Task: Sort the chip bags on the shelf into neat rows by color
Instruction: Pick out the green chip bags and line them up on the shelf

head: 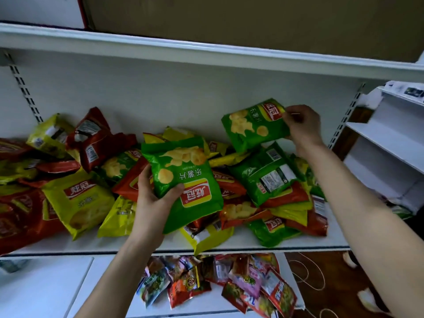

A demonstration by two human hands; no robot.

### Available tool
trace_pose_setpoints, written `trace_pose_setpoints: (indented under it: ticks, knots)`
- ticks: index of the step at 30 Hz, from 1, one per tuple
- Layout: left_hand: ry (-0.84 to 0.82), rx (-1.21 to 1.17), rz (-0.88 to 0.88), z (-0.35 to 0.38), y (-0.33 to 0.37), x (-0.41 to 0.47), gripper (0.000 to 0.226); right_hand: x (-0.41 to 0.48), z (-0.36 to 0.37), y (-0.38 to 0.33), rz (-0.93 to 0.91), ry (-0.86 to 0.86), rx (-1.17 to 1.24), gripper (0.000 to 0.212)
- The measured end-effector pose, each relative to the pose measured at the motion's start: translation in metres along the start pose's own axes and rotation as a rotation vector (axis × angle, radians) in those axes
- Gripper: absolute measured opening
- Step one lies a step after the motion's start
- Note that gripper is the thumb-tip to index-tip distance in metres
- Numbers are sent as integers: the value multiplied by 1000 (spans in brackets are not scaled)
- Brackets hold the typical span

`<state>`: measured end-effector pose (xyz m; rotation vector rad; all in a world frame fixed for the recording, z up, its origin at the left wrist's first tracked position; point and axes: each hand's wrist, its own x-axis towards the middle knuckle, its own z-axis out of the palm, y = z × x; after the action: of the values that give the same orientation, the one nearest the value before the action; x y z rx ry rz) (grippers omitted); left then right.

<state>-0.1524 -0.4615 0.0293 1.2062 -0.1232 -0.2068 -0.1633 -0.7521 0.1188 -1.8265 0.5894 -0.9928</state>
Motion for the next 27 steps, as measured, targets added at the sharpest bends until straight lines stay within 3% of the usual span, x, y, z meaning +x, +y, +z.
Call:
trace_pose_setpoints:
  ticks: [4, 8, 12, 14, 17, 20, 22, 27]
  knots:
    - [-23, -57, -32, 17, -2, -14, 73, -25, -39, 4, -25, -177, 116, 21]
    - [-85, -79, -68, 38, -9, -30, 86, -63, -45, 7, -139, -438, 62, 25]
    - [-136, -37, -100, 51, -22, -42, 89, -96, -29, 13, -247, -661, -42, 14]
    - [-109, -37, -107, 51, -26, -43, 90, -92, -31, 17, -281, -563, -146, 14]
    - [-37, -40, -69, 44, -27, -44, 90, -65, -47, 33, -215, -256, -473, 42]
    - [20, -29, -44, 38, -29, -44, 85, -53, -51, 62, -80, -324, -700, 57]
    - [35, -21, -42, 37, -31, -44, 83, -54, -45, 75, -77, -375, -699, 50]
    - [54, 4, -10, 34, -31, -47, 89, -48, -50, 61, -115, -218, -433, 39]
